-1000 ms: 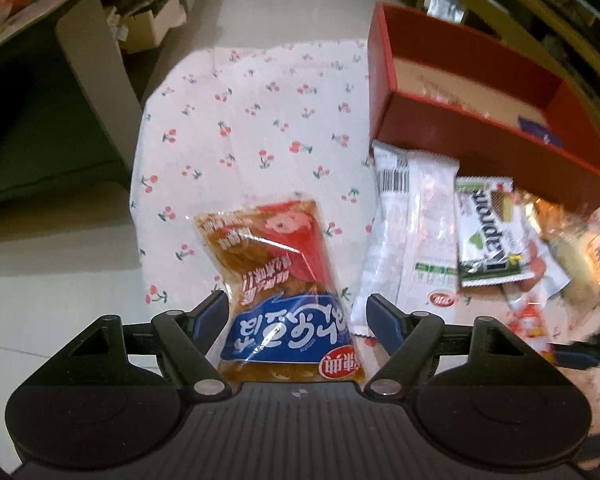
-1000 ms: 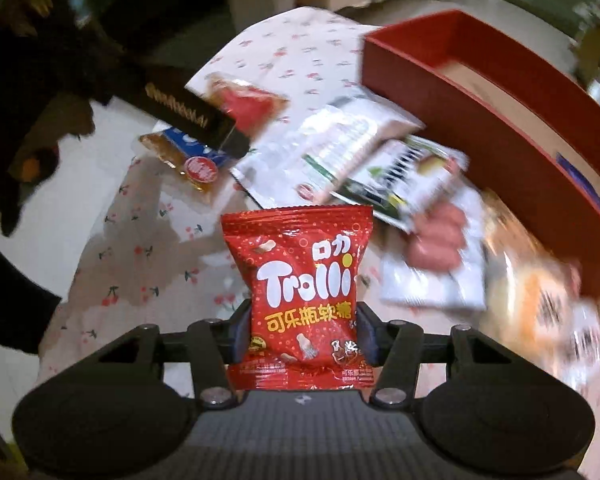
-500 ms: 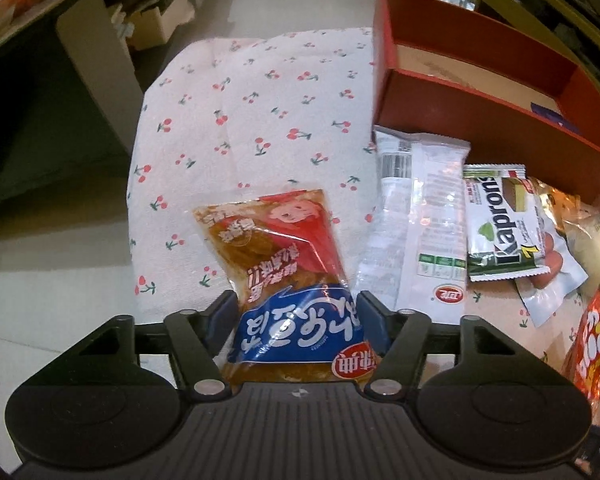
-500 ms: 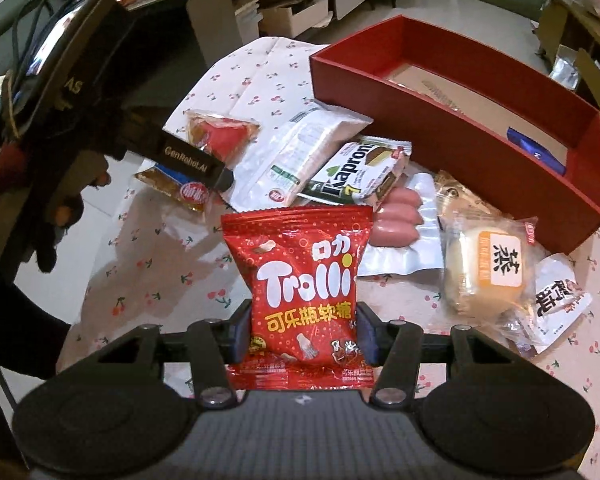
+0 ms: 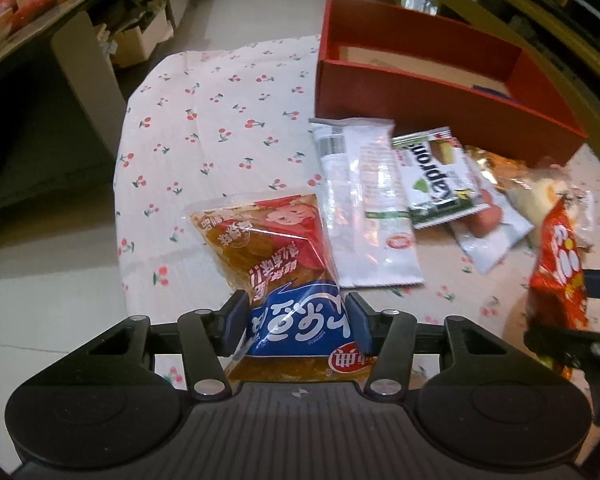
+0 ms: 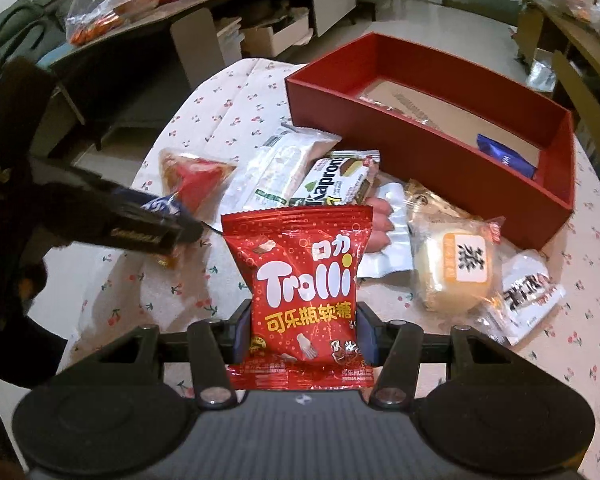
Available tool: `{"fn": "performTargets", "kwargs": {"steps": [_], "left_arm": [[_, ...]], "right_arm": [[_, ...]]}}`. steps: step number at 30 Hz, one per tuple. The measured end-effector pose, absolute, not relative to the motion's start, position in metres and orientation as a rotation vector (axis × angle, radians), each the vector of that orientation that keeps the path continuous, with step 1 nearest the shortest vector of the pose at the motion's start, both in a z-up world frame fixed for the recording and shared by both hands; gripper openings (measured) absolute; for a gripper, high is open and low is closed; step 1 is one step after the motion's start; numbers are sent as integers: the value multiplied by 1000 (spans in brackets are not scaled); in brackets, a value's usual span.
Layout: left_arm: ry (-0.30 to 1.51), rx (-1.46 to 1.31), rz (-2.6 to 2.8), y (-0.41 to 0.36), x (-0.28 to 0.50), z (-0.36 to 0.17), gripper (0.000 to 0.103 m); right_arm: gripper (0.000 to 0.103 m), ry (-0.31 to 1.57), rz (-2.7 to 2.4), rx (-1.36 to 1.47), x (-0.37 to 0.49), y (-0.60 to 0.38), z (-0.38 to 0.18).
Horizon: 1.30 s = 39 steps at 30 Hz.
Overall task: Organize snacks
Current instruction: 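Grasp the blue-and-orange bread bag with the left tool while the right tool grasps the red Trolli bag, then carry the bread bag and Trolli bag over the red box with both tools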
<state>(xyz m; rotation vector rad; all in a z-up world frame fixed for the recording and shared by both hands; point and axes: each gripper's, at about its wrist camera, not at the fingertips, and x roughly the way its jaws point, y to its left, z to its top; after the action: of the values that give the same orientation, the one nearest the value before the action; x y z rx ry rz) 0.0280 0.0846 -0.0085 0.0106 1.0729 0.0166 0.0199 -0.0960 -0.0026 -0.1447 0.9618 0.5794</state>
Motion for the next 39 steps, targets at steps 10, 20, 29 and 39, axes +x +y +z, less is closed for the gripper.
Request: {"fn": "performTargets", "kwargs": {"steps": [10, 20, 29, 39], "left_arm": [[1026, -28, -47, 71, 2, 8, 59], [975, -40, -74, 51, -8, 28, 58], [917, 36, -96, 15, -13, 61, 58], [864, 49, -172, 3, 28, 69, 58]], "right_arm": [[65, 950, 504, -71, 4, -124, 4], [65, 905, 463, -35, -4, -142, 16], [65, 819, 400, 41, -11, -170, 42], [65, 835, 336, 78, 22, -177, 40]]}}
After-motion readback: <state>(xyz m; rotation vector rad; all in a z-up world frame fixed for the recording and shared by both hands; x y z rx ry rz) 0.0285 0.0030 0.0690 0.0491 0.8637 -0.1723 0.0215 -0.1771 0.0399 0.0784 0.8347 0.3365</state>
